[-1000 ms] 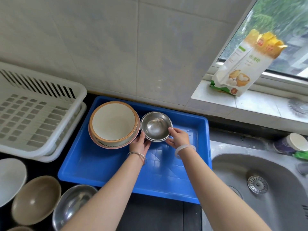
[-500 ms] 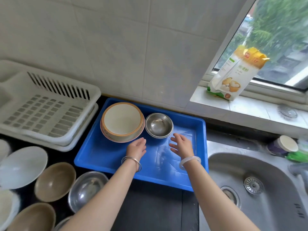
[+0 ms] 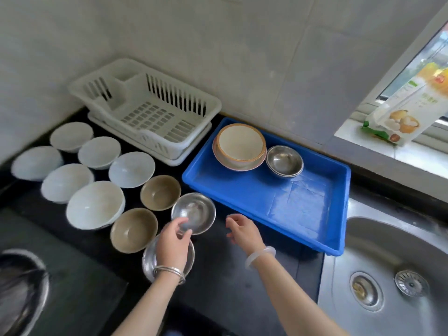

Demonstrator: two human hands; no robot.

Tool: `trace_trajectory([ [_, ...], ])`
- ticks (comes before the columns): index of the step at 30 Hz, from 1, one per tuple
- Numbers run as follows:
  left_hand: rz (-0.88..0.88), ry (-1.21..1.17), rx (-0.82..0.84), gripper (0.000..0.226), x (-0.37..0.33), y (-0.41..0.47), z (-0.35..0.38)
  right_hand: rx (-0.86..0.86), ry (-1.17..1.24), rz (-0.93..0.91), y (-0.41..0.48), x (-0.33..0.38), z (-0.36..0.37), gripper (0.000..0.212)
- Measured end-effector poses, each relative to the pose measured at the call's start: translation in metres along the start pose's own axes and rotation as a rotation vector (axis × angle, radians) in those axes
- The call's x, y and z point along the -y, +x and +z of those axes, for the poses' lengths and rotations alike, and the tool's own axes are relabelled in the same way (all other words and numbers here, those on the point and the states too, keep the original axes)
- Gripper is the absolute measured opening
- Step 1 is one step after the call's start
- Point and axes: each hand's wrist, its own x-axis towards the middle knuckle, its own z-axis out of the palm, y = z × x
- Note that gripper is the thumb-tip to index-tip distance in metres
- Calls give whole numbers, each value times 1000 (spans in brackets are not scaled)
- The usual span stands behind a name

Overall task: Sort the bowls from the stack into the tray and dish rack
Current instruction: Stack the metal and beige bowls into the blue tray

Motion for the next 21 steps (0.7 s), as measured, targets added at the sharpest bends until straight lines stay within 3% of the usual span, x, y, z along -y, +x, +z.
trace_trajectory([
  [4, -4, 131, -217, 31, 34, -20, -22, 13, -72, 18, 12, 5, 32, 46],
  [7, -98, 155, -305, 41, 56, -31, -27, 27, -26, 52, 23, 10, 45, 49],
  [12, -397, -199, -278, 54, 71, -37, -29, 6, 76, 99, 37, 11, 51, 39],
  [16, -398, -174, -238, 28, 79, -35, -31, -37, 114, 75, 28, 10, 46, 24],
  [21, -412, -236, -132, 26, 85, -33, -31, -87, 163, -61, -3, 13, 28, 16],
])
